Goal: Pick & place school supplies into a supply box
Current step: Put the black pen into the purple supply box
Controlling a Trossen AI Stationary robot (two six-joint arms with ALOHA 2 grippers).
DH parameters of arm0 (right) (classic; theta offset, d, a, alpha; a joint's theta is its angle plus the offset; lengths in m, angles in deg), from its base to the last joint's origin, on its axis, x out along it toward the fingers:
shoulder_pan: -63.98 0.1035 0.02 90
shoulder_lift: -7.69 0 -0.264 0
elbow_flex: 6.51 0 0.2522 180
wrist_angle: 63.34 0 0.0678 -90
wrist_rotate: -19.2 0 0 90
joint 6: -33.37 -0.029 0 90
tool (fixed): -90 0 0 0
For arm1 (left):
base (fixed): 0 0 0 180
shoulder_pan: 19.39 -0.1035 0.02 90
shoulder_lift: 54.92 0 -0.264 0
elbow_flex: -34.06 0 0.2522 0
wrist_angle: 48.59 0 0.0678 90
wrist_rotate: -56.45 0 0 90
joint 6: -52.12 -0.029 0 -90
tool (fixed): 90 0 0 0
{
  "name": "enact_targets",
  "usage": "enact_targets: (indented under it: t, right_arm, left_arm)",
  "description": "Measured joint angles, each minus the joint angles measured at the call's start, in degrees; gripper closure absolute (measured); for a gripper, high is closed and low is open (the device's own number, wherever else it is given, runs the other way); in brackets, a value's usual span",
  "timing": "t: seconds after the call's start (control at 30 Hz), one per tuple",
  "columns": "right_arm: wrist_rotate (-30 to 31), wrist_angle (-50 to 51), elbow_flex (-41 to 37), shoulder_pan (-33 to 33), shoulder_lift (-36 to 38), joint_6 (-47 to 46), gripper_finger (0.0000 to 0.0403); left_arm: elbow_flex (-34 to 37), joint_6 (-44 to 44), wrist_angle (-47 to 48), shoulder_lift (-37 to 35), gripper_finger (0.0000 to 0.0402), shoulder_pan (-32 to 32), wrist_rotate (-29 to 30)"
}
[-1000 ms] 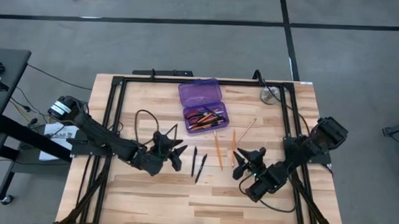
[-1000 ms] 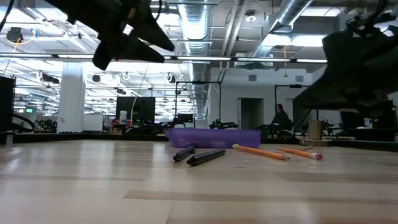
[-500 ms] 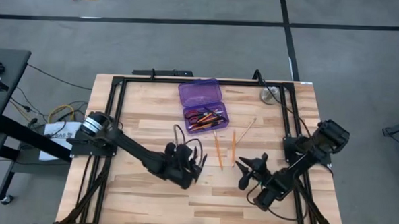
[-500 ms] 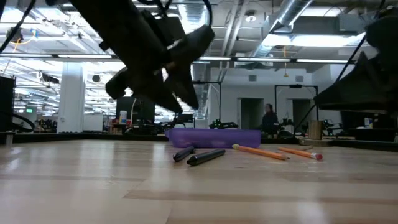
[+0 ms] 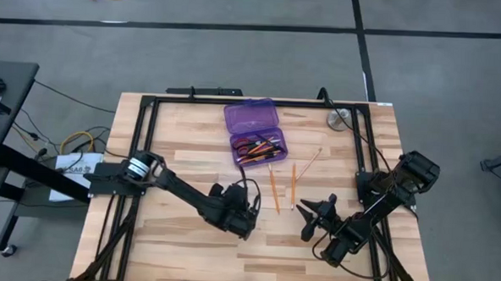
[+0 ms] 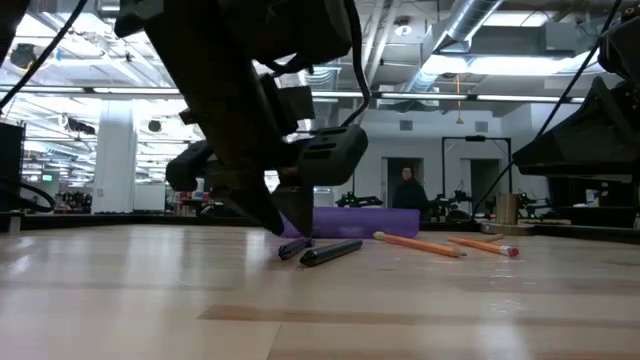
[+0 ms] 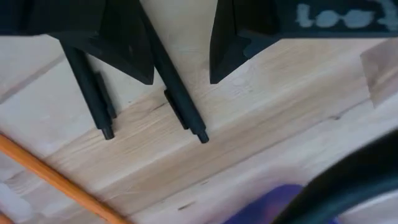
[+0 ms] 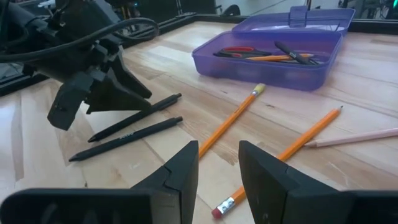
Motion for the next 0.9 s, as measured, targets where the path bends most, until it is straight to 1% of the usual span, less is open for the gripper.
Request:
enact_targets:
  t: [0.27,0.73,0.9]
  right_arm:
    - [0.0,0.0,0.0,0.0,0.0,0.0,0.0295]
    - [-0.1,0.0,0.0,0.0,0.0,0.0,0.0295]
    - [-0.2,0.0,0.0,0.0,0.0,0.0,0.0295]
  left_arm:
    - [0.4,0.3,-0.3,0.3,0.0258,-1.2,-4.4]
    - [0.3,2.1,0.0,0.3,0.0258,-2.3,-8.3]
    - [-0.1,2.9,0.9,2.3,0.0266,-3.0,-10.3]
